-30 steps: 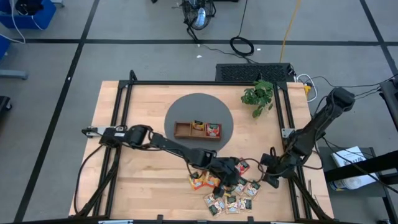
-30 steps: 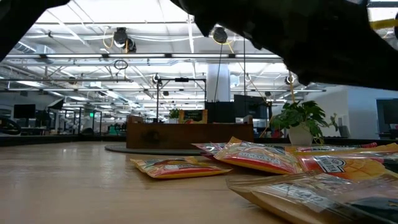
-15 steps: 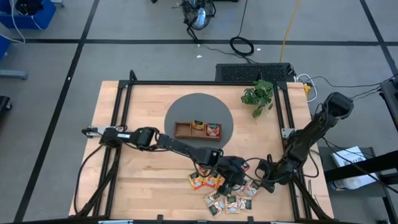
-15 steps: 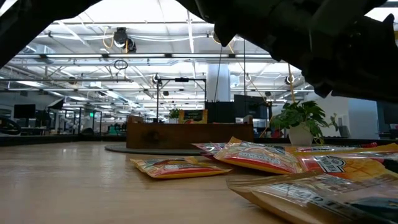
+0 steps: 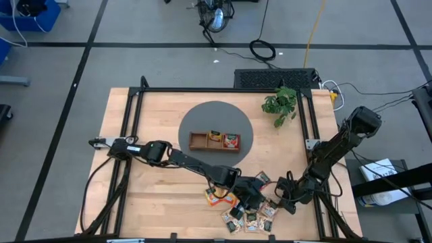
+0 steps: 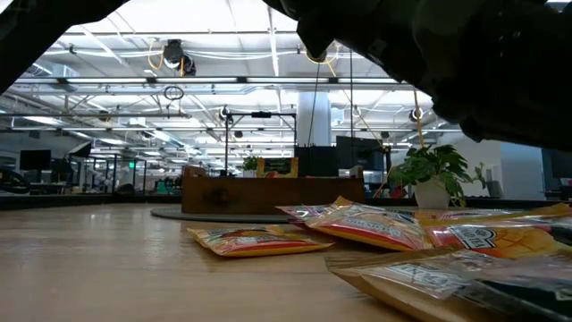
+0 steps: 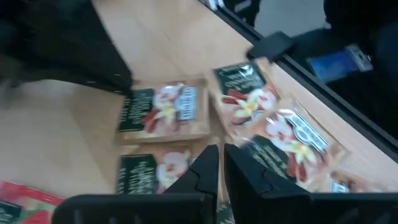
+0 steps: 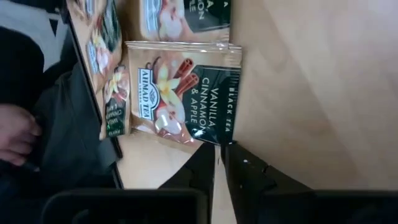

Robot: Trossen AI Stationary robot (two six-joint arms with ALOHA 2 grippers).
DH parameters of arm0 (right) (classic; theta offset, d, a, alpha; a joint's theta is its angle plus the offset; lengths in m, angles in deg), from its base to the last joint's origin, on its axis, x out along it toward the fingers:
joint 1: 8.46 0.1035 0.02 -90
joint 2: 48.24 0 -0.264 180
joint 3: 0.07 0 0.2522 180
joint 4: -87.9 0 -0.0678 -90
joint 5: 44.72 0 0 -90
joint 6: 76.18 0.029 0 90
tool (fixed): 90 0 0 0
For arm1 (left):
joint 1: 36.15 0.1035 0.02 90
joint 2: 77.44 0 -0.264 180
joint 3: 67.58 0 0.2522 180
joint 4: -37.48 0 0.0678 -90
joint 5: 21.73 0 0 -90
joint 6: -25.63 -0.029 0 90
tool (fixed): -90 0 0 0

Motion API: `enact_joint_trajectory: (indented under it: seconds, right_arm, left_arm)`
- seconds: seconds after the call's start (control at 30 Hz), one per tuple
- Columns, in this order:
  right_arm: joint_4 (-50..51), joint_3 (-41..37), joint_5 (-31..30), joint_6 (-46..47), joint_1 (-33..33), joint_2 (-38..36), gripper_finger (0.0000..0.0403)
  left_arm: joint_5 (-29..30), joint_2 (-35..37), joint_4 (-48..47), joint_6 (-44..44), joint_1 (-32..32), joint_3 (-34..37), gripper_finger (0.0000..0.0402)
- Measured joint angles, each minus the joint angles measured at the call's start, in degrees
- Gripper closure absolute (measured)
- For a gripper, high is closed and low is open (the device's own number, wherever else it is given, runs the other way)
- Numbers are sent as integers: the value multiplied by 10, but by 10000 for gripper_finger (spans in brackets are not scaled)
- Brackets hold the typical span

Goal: Pick & Place Tea
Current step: Put the brown tea bag into the left section of the wooden organizer

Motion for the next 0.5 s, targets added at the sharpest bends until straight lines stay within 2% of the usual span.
enact_joint_trajectory:
  seconds: [0.17,0.33,0.5]
  right_arm:
    - [7,0,-54,-43,-10,0,360]
    - [13,-1,-77,-119,-40,1,360]
    - [21,-1,-86,-195,-84,1,360]
  left_arm:
    - [10,0,-12,5,7,0,371]
    - [15,0,-25,18,12,0,371]
    - [72,0,-45,50,20,0,371]
